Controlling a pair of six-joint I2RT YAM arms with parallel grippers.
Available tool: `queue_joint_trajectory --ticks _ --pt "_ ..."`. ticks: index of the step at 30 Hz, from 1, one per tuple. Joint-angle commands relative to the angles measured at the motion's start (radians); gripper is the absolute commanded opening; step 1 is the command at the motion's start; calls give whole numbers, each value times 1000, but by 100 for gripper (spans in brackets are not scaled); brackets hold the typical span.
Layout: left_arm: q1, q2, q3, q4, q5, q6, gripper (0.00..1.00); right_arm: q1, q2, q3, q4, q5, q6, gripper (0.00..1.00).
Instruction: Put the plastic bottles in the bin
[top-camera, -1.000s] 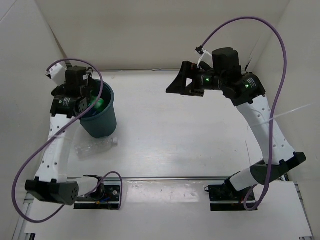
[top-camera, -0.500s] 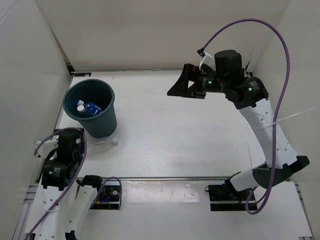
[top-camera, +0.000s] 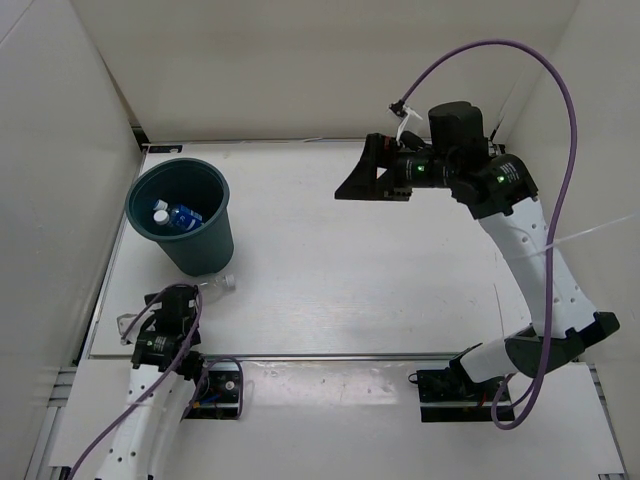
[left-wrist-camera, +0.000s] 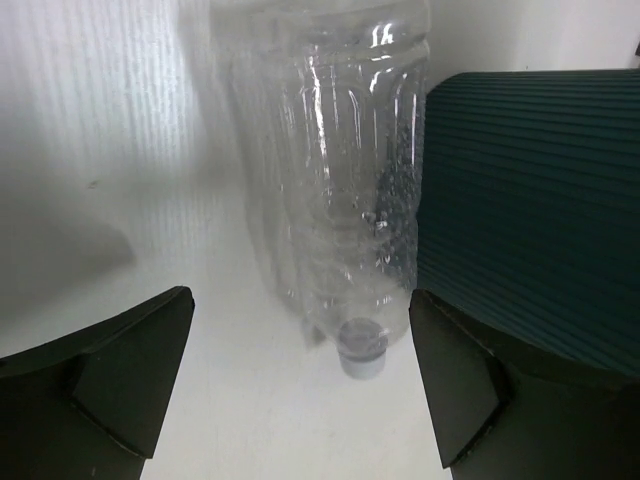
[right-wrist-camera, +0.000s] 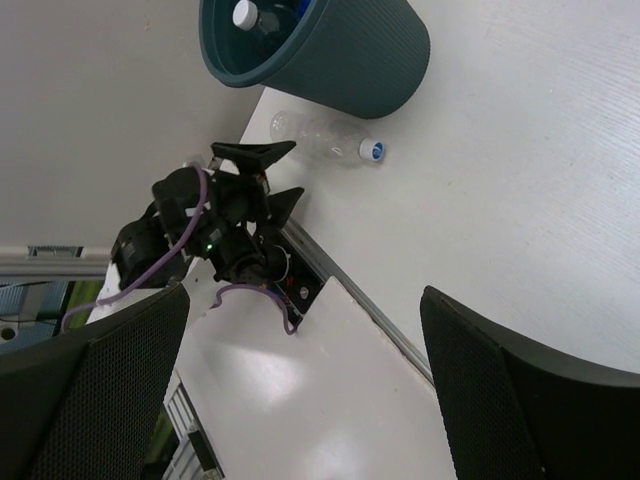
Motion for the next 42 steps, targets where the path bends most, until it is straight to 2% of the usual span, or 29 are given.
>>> queue_joint_trajectory --ticks 1,5,6,15,21,25,27,30,33,42 --pt "3 20 -66 238 -68 -226 100 2 -44 24 -16 -34 -41 100" --pt "3 118 -86 338 -77 -183 100 2 -79 -19 -16 -34 -50 100" --pt "3 118 -86 368 -77 -142 100 2 -79 -29 -16 -34 -50 100" --pt "64 166 -96 455 -83 -120 100 -7 -90 -66 -16 -47 -50 100" --pt "167 261 -87 613 33 57 100 -16 -59 -25 -16 -69 -50 100" --pt "243 445 16 623 169 179 100 -26 -59 -26 -16 -80 -41 100" --pt "272 477 16 623 209 205 100 -26 -59 -37 -16 -80 -32 100" --pt "296 477 -16 623 251 161 100 -49 -59 -37 -25 -80 -21 100" --pt "322 416 -76 623 277 150 95 -59 -59 -37 -25 -90 -21 100" --pt "389 181 -206 531 378 205 58 -69 -59 -36 -25 -101 -2 100"
